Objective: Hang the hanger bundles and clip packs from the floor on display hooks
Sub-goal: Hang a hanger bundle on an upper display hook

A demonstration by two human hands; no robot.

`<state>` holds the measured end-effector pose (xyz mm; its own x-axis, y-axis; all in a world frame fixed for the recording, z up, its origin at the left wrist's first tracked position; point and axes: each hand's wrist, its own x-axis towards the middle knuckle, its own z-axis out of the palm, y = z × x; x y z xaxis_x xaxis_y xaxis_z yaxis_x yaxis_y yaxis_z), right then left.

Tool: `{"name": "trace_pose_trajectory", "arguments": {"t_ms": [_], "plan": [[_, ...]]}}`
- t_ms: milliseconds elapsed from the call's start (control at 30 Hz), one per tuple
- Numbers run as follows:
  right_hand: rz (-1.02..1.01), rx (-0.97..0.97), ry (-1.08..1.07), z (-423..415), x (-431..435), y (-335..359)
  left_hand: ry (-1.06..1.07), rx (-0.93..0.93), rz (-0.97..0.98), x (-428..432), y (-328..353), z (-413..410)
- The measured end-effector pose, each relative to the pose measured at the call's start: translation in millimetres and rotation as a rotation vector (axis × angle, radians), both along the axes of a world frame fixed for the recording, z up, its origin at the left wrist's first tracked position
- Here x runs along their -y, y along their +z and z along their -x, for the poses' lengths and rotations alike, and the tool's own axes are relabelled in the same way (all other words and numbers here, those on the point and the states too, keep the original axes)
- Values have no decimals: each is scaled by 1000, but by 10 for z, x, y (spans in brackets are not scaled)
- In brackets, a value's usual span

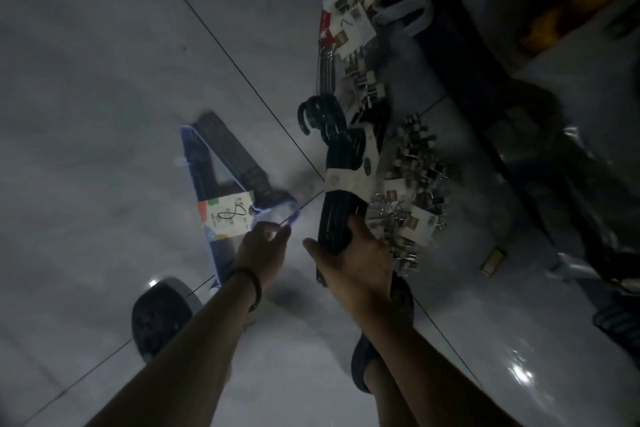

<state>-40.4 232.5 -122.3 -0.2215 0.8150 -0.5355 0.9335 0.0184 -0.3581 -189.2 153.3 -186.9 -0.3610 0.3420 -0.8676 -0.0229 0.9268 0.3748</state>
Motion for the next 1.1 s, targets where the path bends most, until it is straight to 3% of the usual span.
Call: {"name": "trace_pose_trajectory", "arguments": {"t_ms": [100,167,267,367,433,567,700,767,867,967,1033,1100], "plan": [[86,-329,-126,-60,106,476,466,443,-41,-112,263,-7],[196,-528,-172,-107,218,706,589,672,-28,-78,411,-6],[364,-712,-284,-251,396,798,671,844,-105,45,500,-11],[560,-761,-333,-324,497,714,840,933,-231,149,576,96],[656,-707,-285,-308,518,620,869,858,-294,230,590,188],[771,-371,-129,-209,477,241,731,573,-390,404,477,454],[602,-422,-535,122,226,-193,572,396,-338,529,309,752],[549,-438,-567,328,65,-457,534,381,-318,614,104,873],[541,-385,-476,625,-106,-840,512,338,-265,747,-197,973],[475,-208,-161,876,-163,-1109,518,121,-160,783,-344,990],[405,-96,33,955,-107,-1231,399,-71,-61,776,-417,962],[329,-14,131,961,-42,-1297,231,-140,105,795,-507,906]]}}
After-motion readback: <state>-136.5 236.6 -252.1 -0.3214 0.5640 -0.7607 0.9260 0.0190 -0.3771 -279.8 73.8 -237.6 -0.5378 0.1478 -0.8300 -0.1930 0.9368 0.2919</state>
